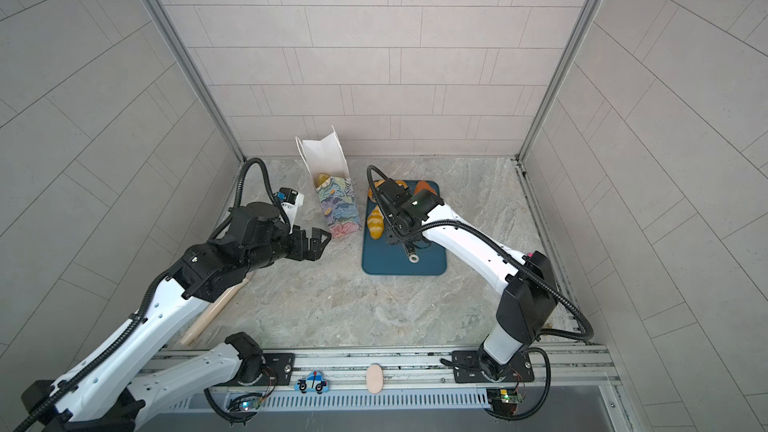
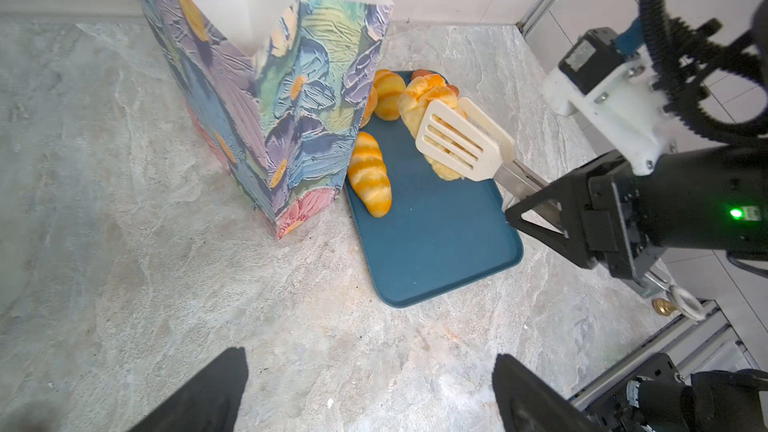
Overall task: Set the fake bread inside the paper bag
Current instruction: 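Lift the twisted pastry in the tongs and carry it over the paper bag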
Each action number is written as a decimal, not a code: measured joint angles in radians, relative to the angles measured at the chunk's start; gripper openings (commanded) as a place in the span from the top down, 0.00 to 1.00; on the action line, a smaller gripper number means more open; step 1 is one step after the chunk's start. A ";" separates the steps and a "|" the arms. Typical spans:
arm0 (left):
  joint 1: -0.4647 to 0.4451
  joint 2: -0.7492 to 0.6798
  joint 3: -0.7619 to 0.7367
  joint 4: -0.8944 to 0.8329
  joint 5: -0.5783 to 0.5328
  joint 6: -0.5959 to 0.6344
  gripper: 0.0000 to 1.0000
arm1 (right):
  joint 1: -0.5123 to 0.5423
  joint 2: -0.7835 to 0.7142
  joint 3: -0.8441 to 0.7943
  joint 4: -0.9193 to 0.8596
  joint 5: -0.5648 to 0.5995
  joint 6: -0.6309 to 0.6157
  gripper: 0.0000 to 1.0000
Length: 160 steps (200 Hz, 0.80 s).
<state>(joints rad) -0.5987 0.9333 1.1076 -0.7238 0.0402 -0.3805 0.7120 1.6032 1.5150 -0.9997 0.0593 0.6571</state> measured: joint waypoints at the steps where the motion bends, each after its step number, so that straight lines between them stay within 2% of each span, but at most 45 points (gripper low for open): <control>1: 0.001 0.000 0.000 0.000 0.000 0.000 0.00 | 0.002 -0.001 0.001 0.000 0.000 0.001 0.60; 81: 0.129 -0.019 0.071 -0.067 0.094 0.032 0.00 | 0.080 -0.093 0.026 0.014 0.004 0.041 0.61; 160: 0.178 -0.019 0.127 -0.099 0.176 0.050 0.00 | 0.157 -0.147 0.084 0.065 0.013 0.054 0.62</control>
<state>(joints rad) -0.4206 0.9146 1.2350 -0.8230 0.2165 -0.3302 0.8688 1.4563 1.5993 -0.9344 0.0723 0.7109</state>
